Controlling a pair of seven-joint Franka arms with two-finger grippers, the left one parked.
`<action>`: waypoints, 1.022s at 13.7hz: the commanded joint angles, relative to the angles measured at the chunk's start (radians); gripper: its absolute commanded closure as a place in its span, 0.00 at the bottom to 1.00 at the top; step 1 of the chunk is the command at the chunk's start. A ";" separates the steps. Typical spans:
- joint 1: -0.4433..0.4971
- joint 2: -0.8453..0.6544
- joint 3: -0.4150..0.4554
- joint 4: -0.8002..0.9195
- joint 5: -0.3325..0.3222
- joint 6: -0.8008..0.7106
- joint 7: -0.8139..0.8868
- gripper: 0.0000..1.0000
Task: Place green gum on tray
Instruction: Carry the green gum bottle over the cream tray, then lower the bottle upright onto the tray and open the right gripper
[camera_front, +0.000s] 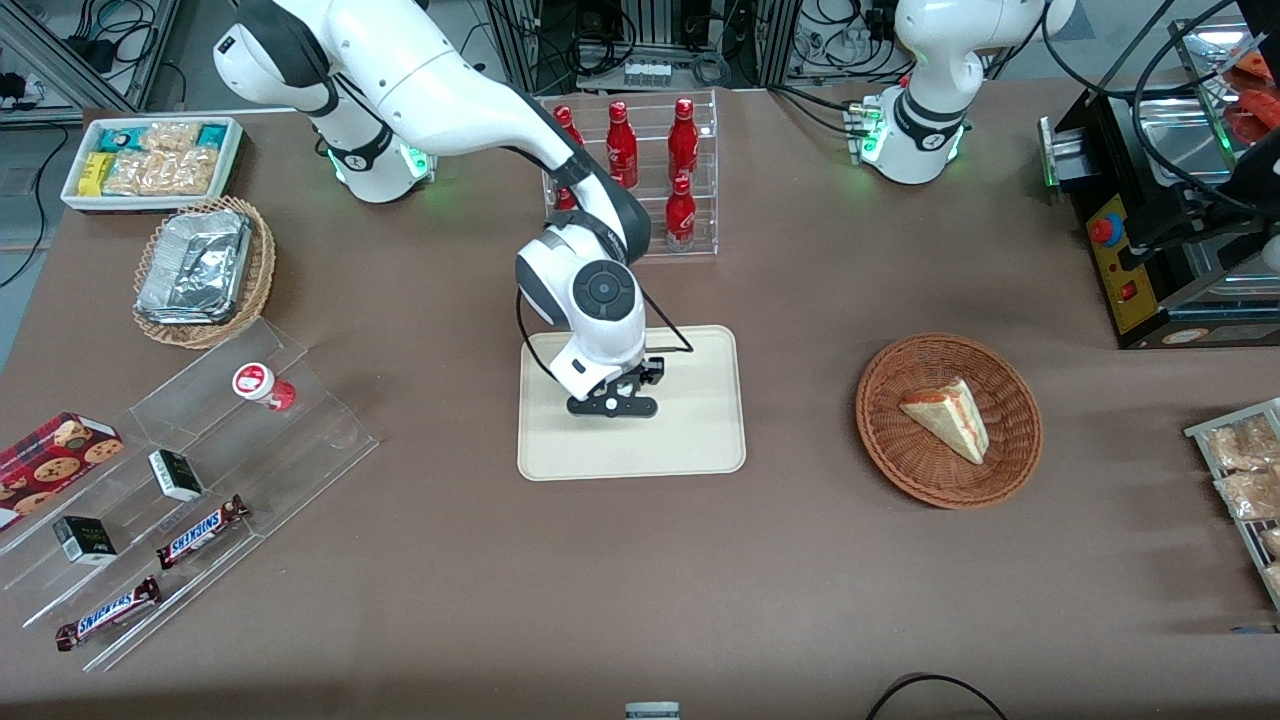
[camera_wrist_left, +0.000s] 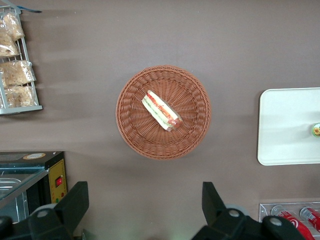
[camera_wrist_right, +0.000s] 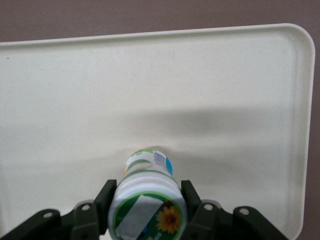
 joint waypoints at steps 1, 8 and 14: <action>0.014 0.046 -0.012 0.052 0.010 0.015 0.009 1.00; 0.017 0.061 -0.012 0.047 -0.057 0.053 0.009 0.00; 0.038 0.063 -0.012 0.045 -0.104 0.055 0.009 0.00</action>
